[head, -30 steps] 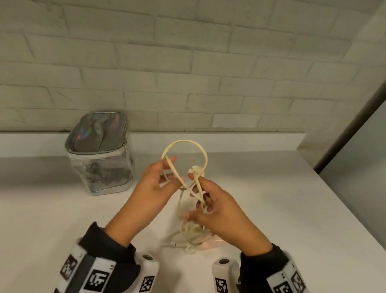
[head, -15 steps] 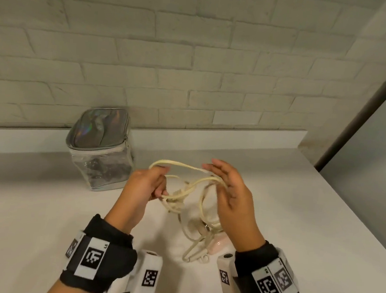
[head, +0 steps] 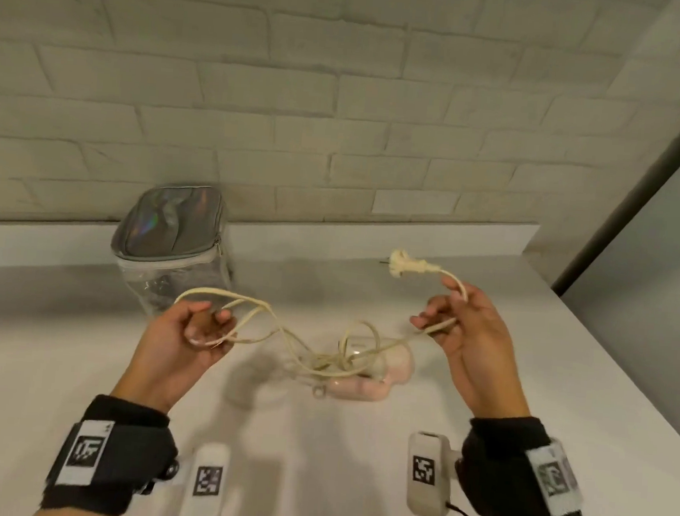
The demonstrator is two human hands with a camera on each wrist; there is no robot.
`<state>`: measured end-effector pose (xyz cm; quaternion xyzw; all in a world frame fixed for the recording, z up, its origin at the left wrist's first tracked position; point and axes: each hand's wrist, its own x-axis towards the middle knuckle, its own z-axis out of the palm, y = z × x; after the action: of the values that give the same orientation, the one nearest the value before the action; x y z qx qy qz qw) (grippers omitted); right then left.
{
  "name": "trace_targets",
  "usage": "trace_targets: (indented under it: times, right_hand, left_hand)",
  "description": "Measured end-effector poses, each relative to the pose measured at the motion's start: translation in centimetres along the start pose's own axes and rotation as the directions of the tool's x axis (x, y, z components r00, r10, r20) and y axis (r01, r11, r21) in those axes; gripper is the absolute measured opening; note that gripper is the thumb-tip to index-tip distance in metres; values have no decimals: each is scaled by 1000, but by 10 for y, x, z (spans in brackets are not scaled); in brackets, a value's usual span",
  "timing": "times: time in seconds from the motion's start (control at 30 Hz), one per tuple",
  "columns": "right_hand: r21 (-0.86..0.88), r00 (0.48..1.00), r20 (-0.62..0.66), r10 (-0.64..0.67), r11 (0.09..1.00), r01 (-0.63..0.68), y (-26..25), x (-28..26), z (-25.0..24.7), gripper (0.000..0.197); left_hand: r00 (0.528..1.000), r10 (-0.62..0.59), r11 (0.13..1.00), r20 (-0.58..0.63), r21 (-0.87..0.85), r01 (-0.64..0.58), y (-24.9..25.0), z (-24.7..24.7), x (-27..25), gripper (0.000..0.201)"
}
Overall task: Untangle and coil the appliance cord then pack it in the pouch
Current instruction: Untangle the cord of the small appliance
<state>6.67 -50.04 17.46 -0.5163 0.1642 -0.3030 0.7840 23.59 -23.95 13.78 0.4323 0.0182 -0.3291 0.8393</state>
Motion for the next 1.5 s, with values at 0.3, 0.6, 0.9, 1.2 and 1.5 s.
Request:
trace_targets:
  times: [0.3, 0.6, 0.9, 1.2, 1.5]
  right_hand:
    - [-43, 962, 273, 18, 999, -6, 7, 0, 22, 18]
    - [-436, 949, 278, 150, 900, -14, 40, -4, 8, 24]
    - [-494, 918, 308, 250, 866, -70, 74, -2, 19, 47]
    - [-559, 818, 536, 208, 813, 160, 36, -15, 38, 41]
    - [-590, 909, 416, -12, 758, 280, -2, -13, 9, 20]
  left_hand:
    - [982, 177, 850, -60, 512, -122, -9, 20, 5, 29]
    - [901, 299, 918, 314, 165, -362, -2, 29, -19, 102]
    - [827, -329, 532, 456, 813, -237, 14, 13, -39, 102]
    - [854, 107, 126, 510, 845, -520, -42, 54, -15, 33]
    - [875, 325, -66, 359, 931, -358, -32, 27, 19, 19]
